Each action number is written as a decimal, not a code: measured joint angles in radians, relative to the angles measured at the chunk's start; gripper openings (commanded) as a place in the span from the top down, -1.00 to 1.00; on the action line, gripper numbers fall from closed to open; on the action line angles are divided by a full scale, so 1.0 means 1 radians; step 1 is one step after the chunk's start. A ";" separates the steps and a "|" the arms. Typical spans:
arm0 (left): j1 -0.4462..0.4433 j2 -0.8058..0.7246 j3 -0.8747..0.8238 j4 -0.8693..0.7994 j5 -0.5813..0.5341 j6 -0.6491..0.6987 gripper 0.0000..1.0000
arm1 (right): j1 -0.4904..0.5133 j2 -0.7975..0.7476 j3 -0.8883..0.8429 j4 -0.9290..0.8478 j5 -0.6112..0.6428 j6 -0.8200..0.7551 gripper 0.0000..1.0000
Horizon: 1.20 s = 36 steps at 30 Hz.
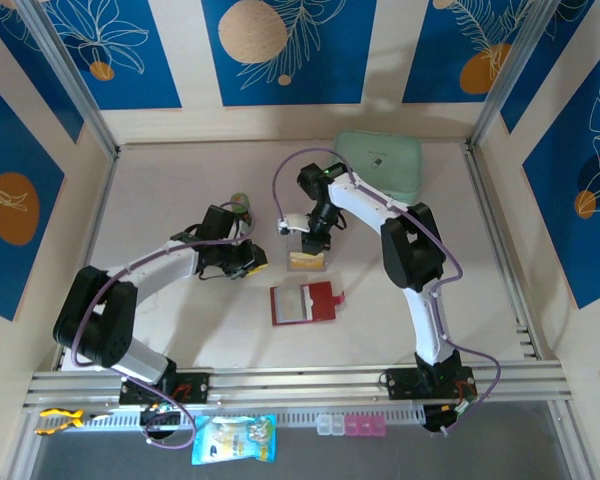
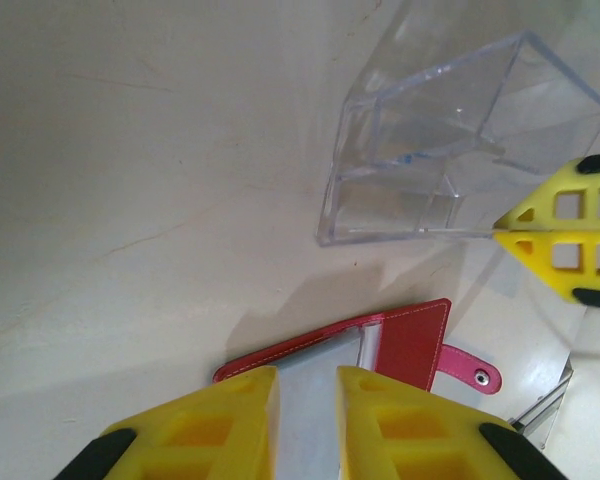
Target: Take the credit cards out of the card holder
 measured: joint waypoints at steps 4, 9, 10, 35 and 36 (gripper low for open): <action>0.002 0.000 0.000 0.000 0.007 0.000 0.56 | 0.004 0.000 -0.003 -0.002 0.005 0.004 0.57; 0.002 0.001 0.000 0.001 0.019 0.000 0.57 | 0.004 0.000 -0.003 0.001 0.016 0.008 0.46; 0.002 0.002 0.000 0.002 0.022 0.000 0.57 | 0.002 0.000 -0.003 0.003 0.016 0.009 0.45; -0.061 0.072 0.023 0.042 0.081 0.001 0.65 | 0.042 -0.304 -0.323 0.387 -0.050 0.520 0.52; -0.066 0.072 0.018 0.048 0.081 0.000 0.66 | 0.055 -0.311 -0.345 0.415 -0.051 0.576 0.52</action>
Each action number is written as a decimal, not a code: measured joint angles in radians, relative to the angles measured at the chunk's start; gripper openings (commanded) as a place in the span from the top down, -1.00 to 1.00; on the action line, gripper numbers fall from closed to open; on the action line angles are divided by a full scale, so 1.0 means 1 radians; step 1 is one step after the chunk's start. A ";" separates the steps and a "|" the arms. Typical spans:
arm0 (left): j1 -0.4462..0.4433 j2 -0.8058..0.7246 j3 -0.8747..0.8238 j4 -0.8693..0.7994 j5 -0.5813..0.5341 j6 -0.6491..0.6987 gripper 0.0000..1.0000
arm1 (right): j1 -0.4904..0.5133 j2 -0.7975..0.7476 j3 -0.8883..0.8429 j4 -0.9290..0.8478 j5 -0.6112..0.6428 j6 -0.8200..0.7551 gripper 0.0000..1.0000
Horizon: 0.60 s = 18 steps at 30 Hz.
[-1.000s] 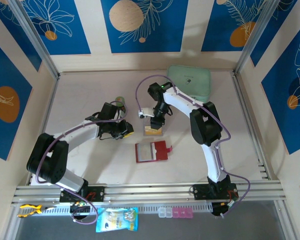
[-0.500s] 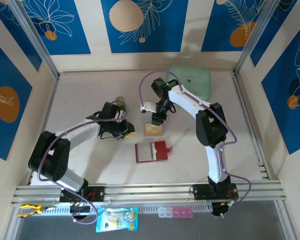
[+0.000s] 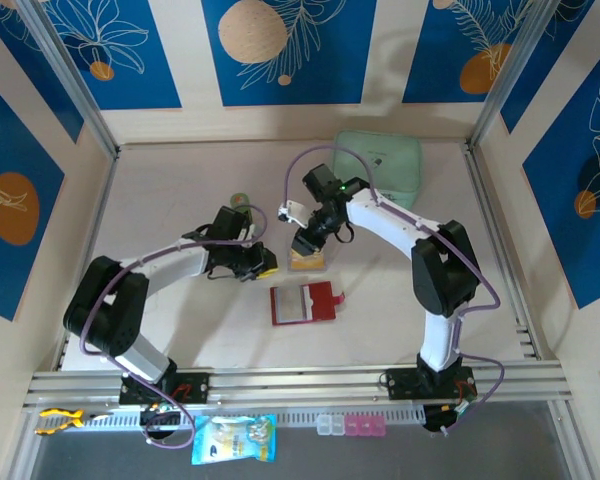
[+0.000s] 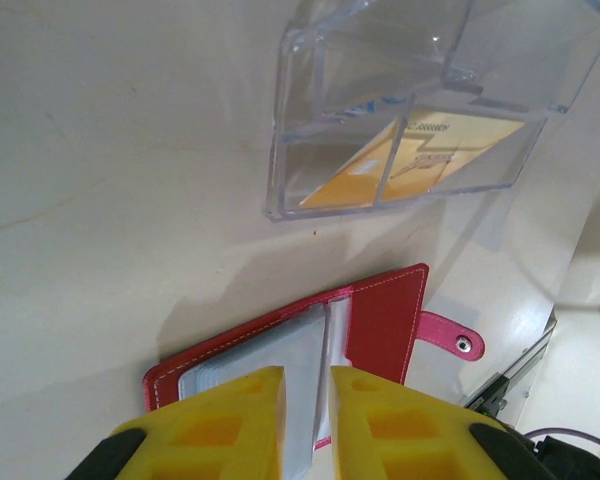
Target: Take the credit cards out of the card holder
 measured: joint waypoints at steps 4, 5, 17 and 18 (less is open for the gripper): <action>-0.021 0.000 -0.043 0.023 -0.001 -0.003 0.67 | 0.071 -0.040 -0.097 0.101 0.010 0.275 0.52; -0.028 0.000 -0.054 0.023 -0.002 -0.003 0.67 | 0.087 -0.051 -0.122 0.124 0.012 0.349 0.52; -0.061 -0.053 -0.159 0.018 -0.038 -0.003 0.71 | 0.102 -0.270 -0.413 0.237 0.043 0.863 0.59; -0.066 -0.053 -0.164 0.018 -0.039 -0.003 0.71 | 0.099 -0.280 -0.426 0.242 0.036 0.885 0.61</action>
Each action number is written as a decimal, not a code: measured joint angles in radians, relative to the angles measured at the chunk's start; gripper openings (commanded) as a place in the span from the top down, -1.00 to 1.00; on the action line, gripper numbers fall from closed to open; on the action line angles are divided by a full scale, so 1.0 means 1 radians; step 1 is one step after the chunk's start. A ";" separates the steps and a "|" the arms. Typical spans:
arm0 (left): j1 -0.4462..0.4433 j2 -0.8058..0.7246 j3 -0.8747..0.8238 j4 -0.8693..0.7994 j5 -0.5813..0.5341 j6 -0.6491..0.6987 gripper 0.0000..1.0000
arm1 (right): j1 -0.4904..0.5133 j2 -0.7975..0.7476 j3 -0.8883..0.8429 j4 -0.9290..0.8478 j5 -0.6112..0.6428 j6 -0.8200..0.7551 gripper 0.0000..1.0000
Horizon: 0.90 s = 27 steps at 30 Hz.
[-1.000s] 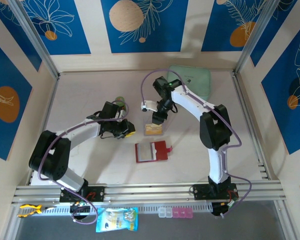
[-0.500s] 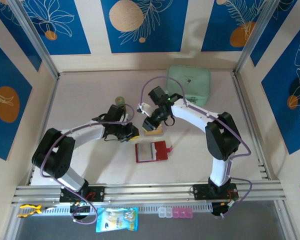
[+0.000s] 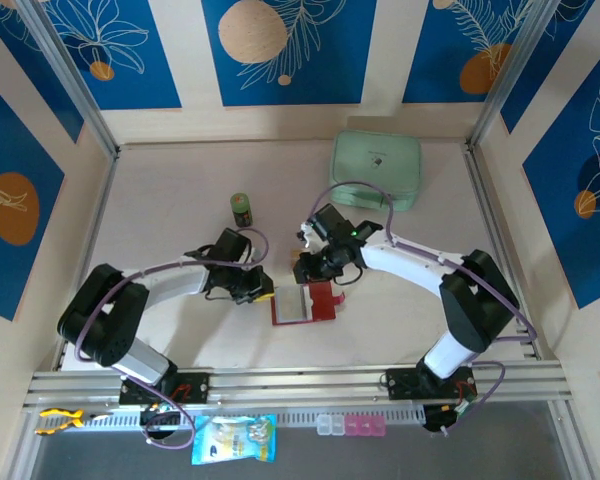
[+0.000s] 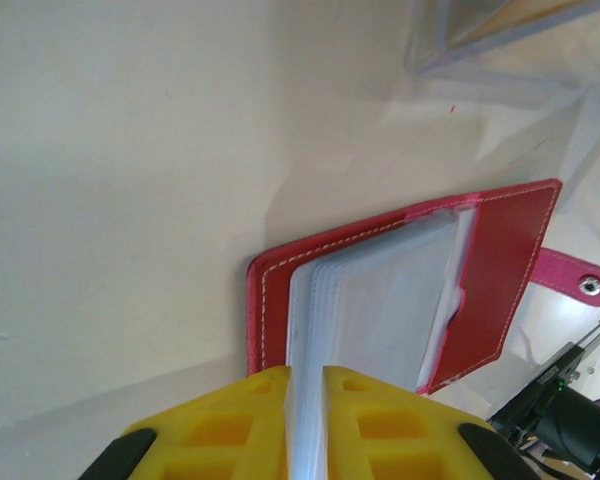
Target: Take the credit cards out of the card holder
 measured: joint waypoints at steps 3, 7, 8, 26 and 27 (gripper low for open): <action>-0.016 0.000 -0.019 0.001 0.000 0.000 0.72 | -0.009 -0.016 -0.046 0.026 -0.031 0.077 0.65; -0.027 0.000 -0.042 0.008 0.001 -0.008 0.74 | -0.017 -0.015 -0.084 0.034 -0.096 0.177 0.65; -0.027 0.002 -0.043 0.008 0.001 -0.008 0.74 | -0.018 -0.015 -0.089 0.041 -0.109 0.196 0.65; -0.034 -0.001 -0.042 0.027 0.005 -0.008 0.84 | -0.003 0.070 -0.116 0.145 -0.217 0.299 0.58; -0.035 -0.001 -0.041 0.027 0.006 -0.007 0.85 | -0.003 0.074 -0.116 0.147 -0.218 0.299 0.58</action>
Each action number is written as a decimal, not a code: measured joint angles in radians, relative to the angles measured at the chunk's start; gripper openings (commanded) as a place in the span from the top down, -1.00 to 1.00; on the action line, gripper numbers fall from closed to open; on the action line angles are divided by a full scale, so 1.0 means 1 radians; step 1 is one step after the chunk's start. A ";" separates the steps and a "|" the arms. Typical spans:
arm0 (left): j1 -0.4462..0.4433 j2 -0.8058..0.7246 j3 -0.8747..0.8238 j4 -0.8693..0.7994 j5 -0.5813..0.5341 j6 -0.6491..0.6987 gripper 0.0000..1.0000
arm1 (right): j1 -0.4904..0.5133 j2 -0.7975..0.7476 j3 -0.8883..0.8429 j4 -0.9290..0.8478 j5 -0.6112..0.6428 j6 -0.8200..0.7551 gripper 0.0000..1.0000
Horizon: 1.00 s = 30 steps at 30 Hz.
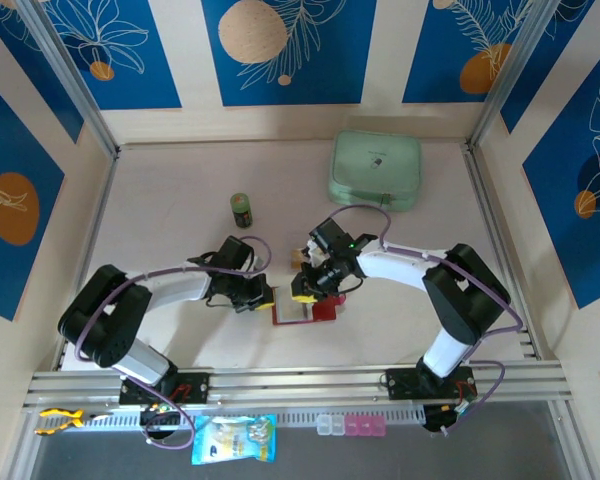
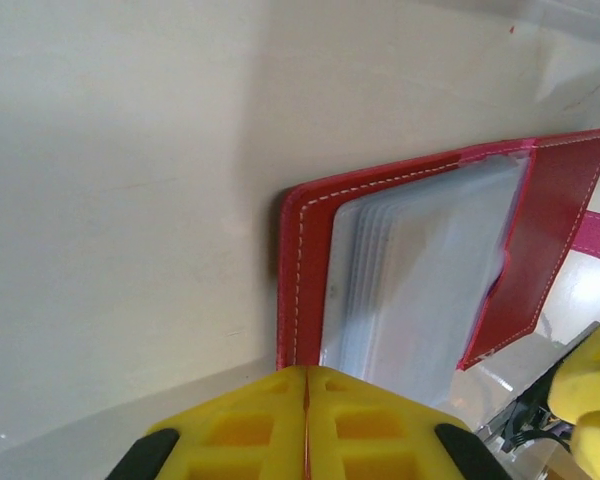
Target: Take the credit cards out of the card holder
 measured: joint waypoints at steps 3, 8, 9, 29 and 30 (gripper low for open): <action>-0.004 0.000 0.004 0.000 0.005 0.000 0.84 | 0.000 0.013 0.000 0.003 -0.007 0.000 0.58; -0.008 0.019 0.008 0.006 0.023 0.000 0.86 | 0.006 0.039 0.001 0.002 -0.010 0.000 0.54; -0.009 0.024 0.008 0.008 0.026 0.000 0.86 | 0.007 0.043 0.002 0.001 -0.009 0.000 0.53; -0.010 0.079 0.056 -0.047 0.029 0.004 0.87 | 0.038 0.113 0.076 -0.103 0.093 -0.054 0.48; -0.010 0.079 0.056 -0.048 0.029 0.004 0.87 | 0.038 0.113 0.077 -0.107 0.100 -0.055 0.48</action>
